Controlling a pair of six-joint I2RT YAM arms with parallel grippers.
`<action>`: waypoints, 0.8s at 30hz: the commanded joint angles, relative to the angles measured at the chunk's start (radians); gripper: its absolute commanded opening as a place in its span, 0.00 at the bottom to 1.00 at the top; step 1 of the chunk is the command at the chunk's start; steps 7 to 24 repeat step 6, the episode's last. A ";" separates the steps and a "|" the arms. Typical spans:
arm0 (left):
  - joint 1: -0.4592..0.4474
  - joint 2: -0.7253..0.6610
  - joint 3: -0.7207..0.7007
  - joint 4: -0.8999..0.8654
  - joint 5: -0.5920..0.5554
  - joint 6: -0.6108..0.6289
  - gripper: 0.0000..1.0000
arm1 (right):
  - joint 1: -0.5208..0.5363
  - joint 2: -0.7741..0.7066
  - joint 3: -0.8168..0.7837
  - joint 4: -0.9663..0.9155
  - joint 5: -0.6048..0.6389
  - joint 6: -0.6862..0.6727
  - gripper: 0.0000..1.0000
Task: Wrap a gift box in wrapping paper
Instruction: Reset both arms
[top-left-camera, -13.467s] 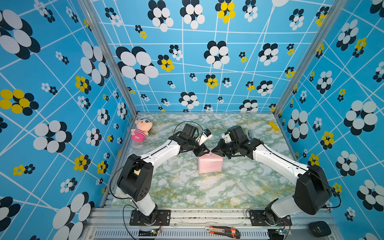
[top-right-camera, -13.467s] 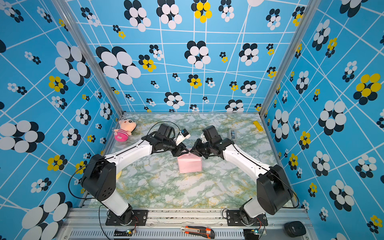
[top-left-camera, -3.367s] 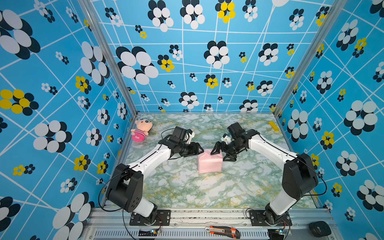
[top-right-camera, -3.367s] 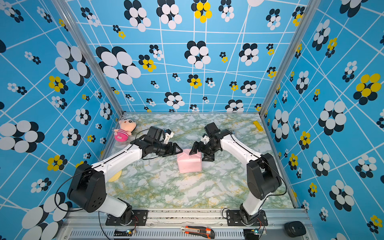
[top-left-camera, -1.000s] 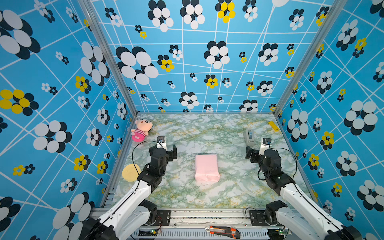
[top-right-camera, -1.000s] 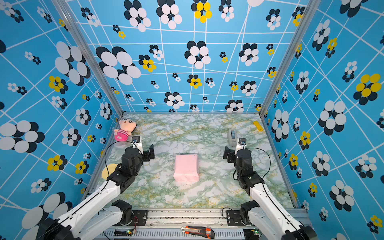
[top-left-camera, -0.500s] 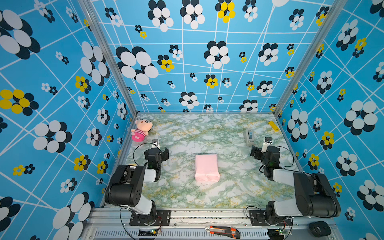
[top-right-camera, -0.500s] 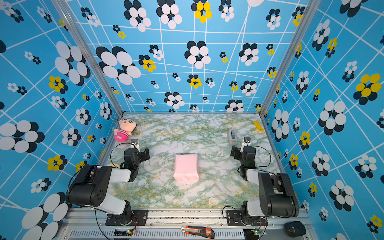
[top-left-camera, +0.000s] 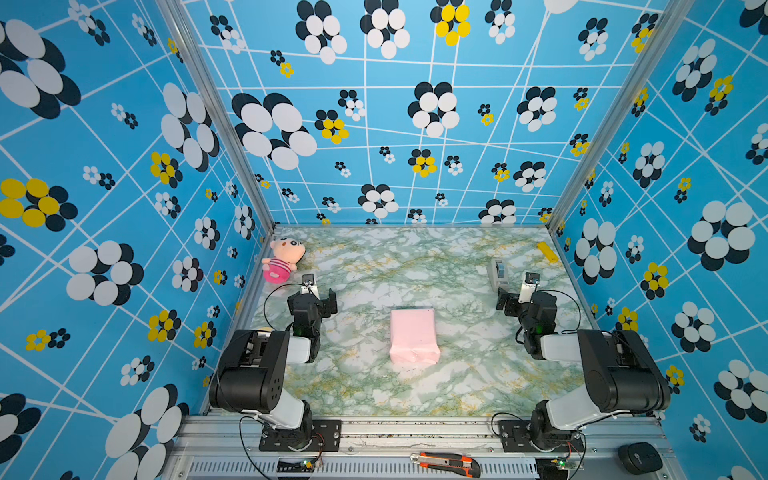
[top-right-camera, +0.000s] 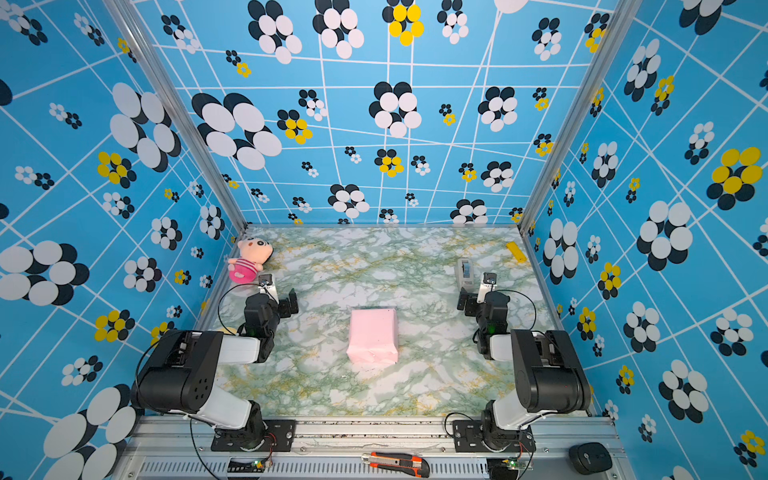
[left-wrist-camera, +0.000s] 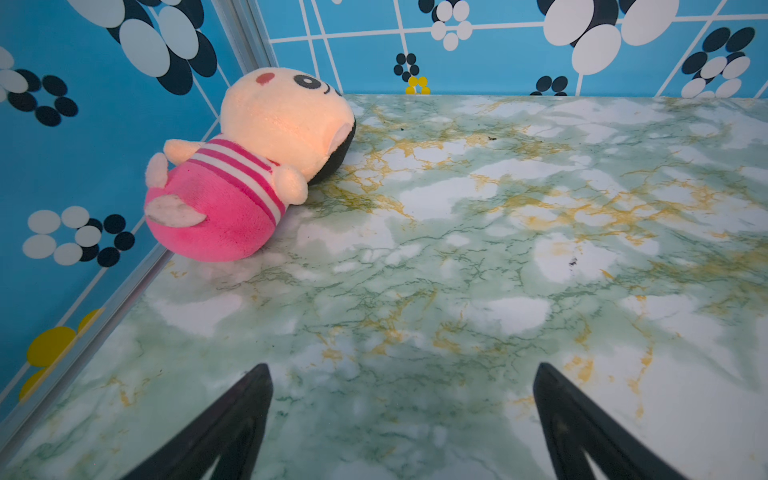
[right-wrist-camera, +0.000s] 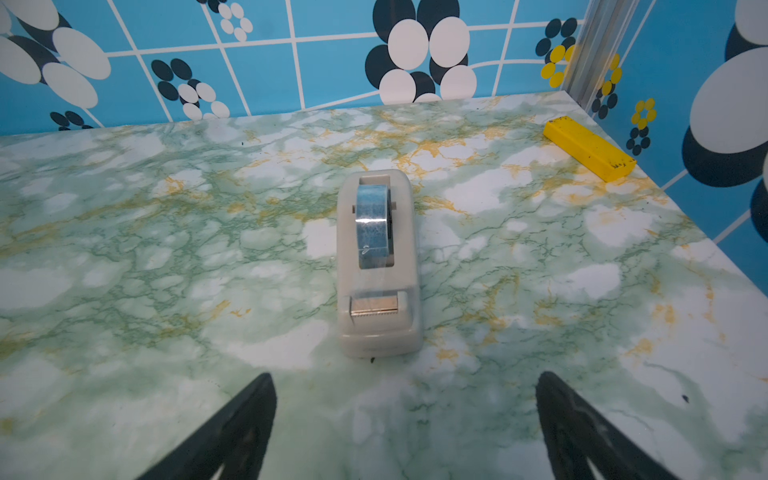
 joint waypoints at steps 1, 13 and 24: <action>-0.001 0.001 0.023 0.017 0.016 -0.010 0.99 | 0.002 0.004 0.015 0.019 -0.011 -0.005 0.99; -0.018 0.002 0.019 0.027 0.007 0.010 0.99 | 0.001 0.004 0.015 0.021 -0.011 -0.005 0.99; -0.018 0.002 0.019 0.027 0.007 0.010 0.99 | 0.001 0.004 0.015 0.021 -0.011 -0.005 0.99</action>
